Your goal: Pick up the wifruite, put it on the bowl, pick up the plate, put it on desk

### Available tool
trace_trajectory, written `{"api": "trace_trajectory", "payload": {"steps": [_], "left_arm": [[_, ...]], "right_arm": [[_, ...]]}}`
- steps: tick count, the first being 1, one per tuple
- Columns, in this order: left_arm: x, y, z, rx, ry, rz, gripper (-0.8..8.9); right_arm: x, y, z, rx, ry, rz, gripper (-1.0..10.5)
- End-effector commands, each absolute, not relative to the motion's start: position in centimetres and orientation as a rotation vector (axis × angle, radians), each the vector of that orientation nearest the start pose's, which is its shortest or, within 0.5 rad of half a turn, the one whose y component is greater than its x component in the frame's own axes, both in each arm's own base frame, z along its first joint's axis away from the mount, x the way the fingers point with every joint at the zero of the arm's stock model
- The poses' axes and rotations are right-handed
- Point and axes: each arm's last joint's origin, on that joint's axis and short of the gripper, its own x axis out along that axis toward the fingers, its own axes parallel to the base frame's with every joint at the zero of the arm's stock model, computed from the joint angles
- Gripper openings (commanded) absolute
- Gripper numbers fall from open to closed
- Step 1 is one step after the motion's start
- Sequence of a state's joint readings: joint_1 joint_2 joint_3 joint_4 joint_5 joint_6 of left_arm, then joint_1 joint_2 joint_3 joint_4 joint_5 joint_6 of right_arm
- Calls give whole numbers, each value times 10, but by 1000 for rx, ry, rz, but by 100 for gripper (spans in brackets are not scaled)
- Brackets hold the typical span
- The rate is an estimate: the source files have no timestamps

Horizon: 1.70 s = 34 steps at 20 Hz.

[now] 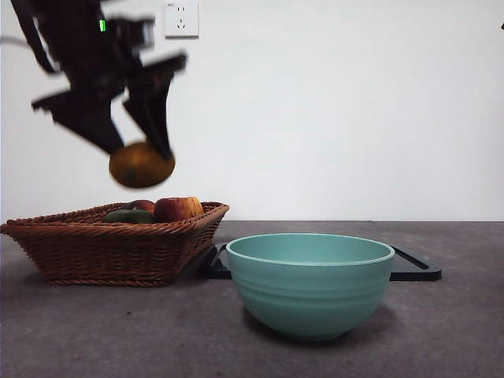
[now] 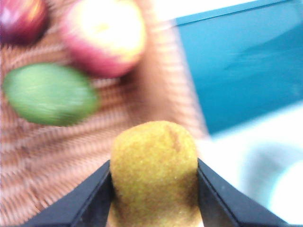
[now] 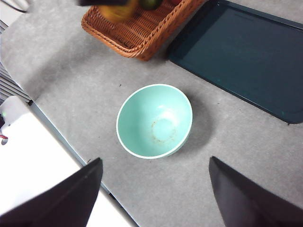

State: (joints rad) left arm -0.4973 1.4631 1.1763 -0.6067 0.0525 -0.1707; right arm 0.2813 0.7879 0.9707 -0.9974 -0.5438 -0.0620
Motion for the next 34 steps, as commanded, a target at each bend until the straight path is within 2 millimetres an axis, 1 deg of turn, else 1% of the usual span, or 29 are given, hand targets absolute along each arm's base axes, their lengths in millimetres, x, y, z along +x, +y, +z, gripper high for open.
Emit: {"api": "trace_trajectory", "payload": {"steps": [1, 2, 3, 6, 8, 10, 12, 16, 20, 21, 22, 23, 27, 29, 30, 32, 34], "left_arm": [[240, -163, 303, 50, 876, -580, 146], [227, -174, 309, 63, 858, -653, 146], [215, -187, 311, 85, 848, -710, 146], [197, -223, 300, 148, 861, -830, 146], [196, -242, 287, 184, 863, -845, 146], [197, -256, 273, 207, 879, -860, 146], [198, -270, 255, 238, 908, -860, 147], [203, -289, 221, 286, 973, -854, 153], [206, -299, 196, 309, 1017, -848, 168], [207, -300, 194, 309, 1025, -845, 203], [207, -301, 192, 311, 1029, -843, 269], [206, -301, 191, 313, 1033, -844, 295], [203, -303, 191, 316, 1031, -852, 306], [203, -304, 193, 296, 1037, -842, 406], [204, -304, 194, 294, 1038, -841, 421], [203, -303, 203, 296, 1041, -839, 420], [202, -300, 219, 280, 1013, -848, 419]], "right_arm": [[120, 51, 332, 57, 788, 803, 357], [120, 51, 332, 57, 788, 803, 357], [120, 51, 332, 54, 788, 796, 357], [120, 50, 332, 47, 790, 780, 357], [120, 50, 332, 47, 791, 780, 357], [120, 50, 332, 48, 793, 780, 357], [119, 50, 332, 48, 798, 779, 357], [119, 50, 332, 48, 798, 779, 357], [119, 50, 332, 48, 798, 779, 357], [119, 50, 332, 48, 798, 779, 357], [119, 50, 332, 48, 798, 779, 357], [119, 50, 332, 48, 798, 779, 357], [120, 50, 332, 48, 797, 779, 357], [120, 50, 332, 48, 797, 779, 358], [120, 50, 332, 48, 797, 779, 357], [120, 50, 332, 48, 797, 779, 357], [120, 50, 332, 48, 797, 779, 357]]}}
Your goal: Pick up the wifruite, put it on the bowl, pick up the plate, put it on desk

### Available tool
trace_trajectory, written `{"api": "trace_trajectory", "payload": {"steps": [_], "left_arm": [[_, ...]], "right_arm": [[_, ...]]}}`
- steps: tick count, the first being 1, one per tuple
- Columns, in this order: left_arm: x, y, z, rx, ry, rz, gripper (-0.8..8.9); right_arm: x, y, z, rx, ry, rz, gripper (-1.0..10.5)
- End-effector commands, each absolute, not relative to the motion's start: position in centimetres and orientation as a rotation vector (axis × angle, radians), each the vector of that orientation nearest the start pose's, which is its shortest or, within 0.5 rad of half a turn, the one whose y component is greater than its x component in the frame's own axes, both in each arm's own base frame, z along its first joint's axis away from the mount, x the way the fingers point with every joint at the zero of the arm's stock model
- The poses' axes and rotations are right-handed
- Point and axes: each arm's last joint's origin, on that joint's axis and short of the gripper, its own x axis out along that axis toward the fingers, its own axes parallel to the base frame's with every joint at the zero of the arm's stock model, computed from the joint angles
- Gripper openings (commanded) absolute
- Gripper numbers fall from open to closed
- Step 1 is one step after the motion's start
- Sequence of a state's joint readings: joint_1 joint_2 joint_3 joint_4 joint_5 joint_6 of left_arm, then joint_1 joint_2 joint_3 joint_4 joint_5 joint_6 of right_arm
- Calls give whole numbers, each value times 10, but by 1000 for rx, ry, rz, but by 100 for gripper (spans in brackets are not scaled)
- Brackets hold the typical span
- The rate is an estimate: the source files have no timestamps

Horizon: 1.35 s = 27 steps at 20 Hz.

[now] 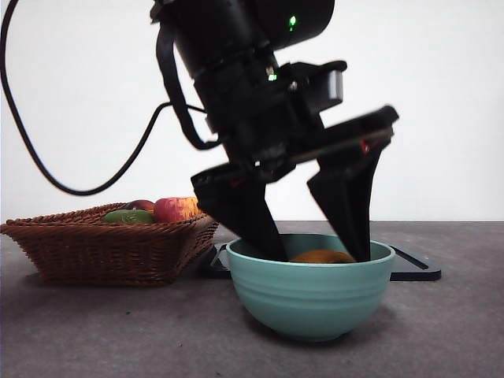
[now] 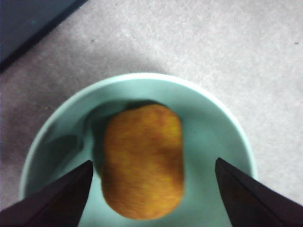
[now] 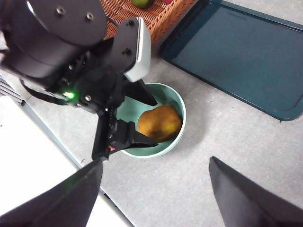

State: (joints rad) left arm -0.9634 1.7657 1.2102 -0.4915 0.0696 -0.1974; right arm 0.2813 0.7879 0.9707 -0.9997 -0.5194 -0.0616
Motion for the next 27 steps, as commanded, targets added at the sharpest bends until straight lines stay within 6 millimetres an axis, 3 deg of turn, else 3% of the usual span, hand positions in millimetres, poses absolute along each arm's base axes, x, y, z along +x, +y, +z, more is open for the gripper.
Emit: {"api": "trace_trajectory", "payload": {"steps": [1, 6, 10, 14, 17, 20, 24, 27], "left_arm": [[201, -298, 231, 265, 988, -852, 413], [197, -261, 299, 144, 803, -854, 407], [194, -206, 351, 35, 649, -787, 407], [182, -151, 377, -12, 585, -679, 407], [167, -119, 374, -37, 582, -620, 407], [146, -101, 348, -71, 630, -681, 407], [126, -94, 308, -112, 741, -843, 407], [120, -92, 293, -114, 832, -881, 407]], "right_arm": [[120, 50, 332, 48, 797, 779, 357], [120, 50, 332, 47, 798, 779, 357], [120, 50, 332, 47, 798, 779, 357], [120, 50, 331, 47, 798, 779, 357], [120, 50, 331, 47, 798, 779, 357], [120, 50, 331, 47, 797, 779, 357], [120, 50, 331, 47, 797, 778, 357], [120, 50, 331, 47, 798, 779, 357]]}}
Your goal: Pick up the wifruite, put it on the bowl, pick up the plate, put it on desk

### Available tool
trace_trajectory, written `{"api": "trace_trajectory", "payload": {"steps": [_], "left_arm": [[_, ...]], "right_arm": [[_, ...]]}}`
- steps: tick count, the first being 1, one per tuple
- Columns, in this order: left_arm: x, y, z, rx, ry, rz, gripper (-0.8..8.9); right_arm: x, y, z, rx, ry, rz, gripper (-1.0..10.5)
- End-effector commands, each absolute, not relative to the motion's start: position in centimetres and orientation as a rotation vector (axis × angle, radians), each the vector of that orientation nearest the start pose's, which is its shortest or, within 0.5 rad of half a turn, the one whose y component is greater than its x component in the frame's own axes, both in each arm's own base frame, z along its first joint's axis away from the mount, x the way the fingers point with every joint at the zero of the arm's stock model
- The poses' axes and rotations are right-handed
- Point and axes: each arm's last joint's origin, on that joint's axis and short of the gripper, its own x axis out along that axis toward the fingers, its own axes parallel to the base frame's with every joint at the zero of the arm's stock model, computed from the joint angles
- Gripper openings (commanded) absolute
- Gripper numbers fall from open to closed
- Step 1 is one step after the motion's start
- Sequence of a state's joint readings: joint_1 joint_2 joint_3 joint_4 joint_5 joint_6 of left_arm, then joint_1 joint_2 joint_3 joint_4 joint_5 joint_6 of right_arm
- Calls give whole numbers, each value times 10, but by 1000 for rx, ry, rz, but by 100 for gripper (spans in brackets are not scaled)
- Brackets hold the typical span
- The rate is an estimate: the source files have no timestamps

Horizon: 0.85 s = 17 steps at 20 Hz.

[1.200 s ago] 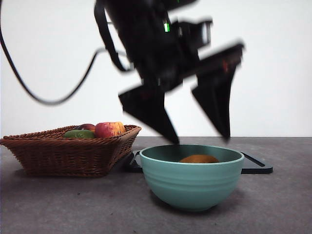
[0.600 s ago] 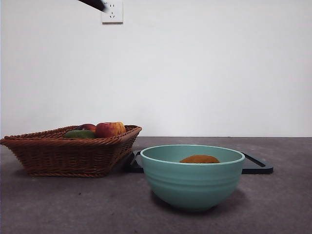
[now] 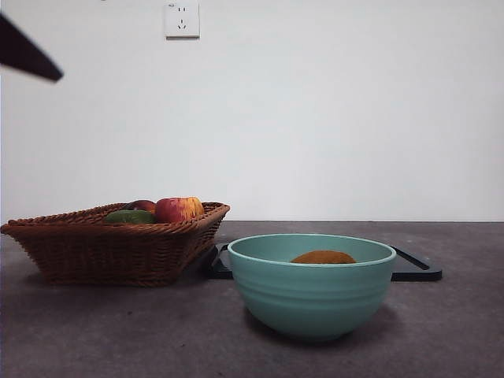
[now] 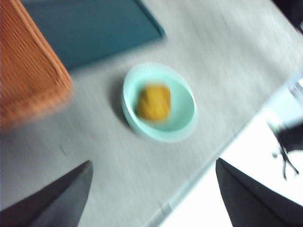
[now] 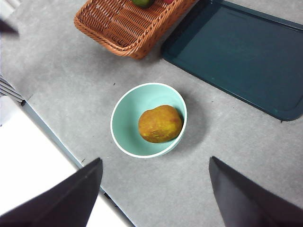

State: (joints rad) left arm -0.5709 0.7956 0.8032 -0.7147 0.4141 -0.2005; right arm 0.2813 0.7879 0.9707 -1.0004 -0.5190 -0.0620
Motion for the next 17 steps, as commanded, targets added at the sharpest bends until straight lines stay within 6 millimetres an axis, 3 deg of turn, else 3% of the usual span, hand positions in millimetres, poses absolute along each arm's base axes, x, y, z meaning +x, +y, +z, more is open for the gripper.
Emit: {"api": "trace_trajectory", "payload": {"steps": [1, 10, 17], "left_arm": [[120, -92, 293, -112, 845, -878, 407], [120, -93, 294, -114, 830, -881, 407], [121, -93, 295, -116, 815, -885, 407]], "right_arm": [[120, 50, 331, 47, 798, 779, 357], [127, 53, 325, 132, 881, 737, 356], [160, 78, 272, 149, 1030, 636, 355]]}}
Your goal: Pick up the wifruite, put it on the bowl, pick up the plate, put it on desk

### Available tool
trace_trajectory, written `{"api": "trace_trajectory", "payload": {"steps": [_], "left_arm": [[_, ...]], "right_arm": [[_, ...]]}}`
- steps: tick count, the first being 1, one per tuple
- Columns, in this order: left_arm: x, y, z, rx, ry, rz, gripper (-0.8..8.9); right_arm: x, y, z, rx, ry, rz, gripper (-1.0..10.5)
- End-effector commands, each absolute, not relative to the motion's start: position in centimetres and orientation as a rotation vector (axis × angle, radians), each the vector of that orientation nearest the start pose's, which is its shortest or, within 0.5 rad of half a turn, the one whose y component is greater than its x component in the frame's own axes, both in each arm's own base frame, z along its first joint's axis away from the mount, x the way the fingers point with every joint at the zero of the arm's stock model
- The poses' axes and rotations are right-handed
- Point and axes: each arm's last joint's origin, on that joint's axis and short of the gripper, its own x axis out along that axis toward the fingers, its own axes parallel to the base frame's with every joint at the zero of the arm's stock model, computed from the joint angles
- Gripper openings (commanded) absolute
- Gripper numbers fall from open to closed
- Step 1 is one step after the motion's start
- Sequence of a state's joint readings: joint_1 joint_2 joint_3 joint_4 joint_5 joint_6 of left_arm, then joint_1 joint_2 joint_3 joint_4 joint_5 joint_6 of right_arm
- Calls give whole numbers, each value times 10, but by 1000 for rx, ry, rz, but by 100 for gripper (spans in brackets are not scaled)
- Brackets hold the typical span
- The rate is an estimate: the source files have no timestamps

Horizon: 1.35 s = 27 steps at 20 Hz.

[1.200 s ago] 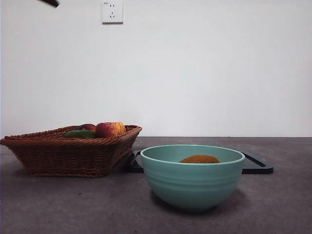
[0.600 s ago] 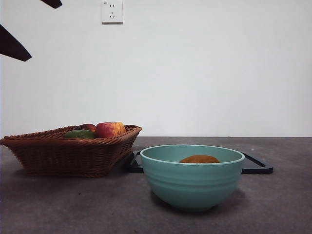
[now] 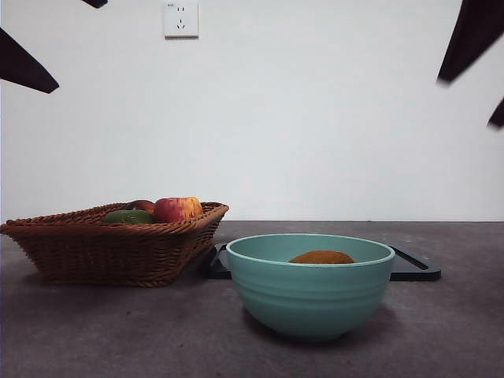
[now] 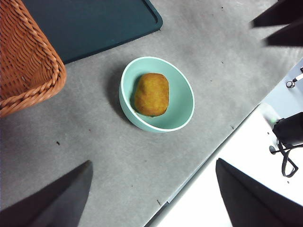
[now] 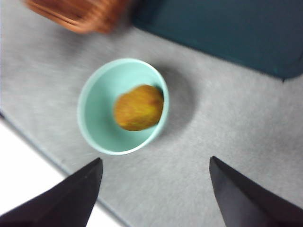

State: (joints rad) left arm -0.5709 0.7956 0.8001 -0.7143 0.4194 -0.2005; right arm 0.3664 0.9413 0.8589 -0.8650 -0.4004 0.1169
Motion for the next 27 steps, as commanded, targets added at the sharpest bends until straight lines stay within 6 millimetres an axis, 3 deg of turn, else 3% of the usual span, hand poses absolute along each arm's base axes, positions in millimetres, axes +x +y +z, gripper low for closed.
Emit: {"api": "trace_trajectory", "payload": {"steps": [1, 5, 11, 19, 21, 25, 27], "left_arm": [[121, -93, 295, -115, 815, -884, 407], [121, -93, 295, -112, 813, -886, 407], [121, -93, 295, -112, 814, -886, 407], [121, -93, 294, -112, 816, -885, 407], [121, -93, 294, -112, 816, -885, 407], [121, -93, 294, -112, 816, -885, 407], [121, -93, 294, -112, 817, -885, 407]], "right_arm": [[163, 83, 262, 145, 1046, 633, 342], [175, 105, 229, 104, 1061, 603, 273], [189, 133, 209, 39, 1029, 549, 259], [203, 148, 181, -14, 1073, 508, 192], [204, 149, 176, -23, 1090, 504, 131], [207, 151, 173, -23, 1086, 512, 16], [207, 151, 174, -22, 1080, 514, 11]]}}
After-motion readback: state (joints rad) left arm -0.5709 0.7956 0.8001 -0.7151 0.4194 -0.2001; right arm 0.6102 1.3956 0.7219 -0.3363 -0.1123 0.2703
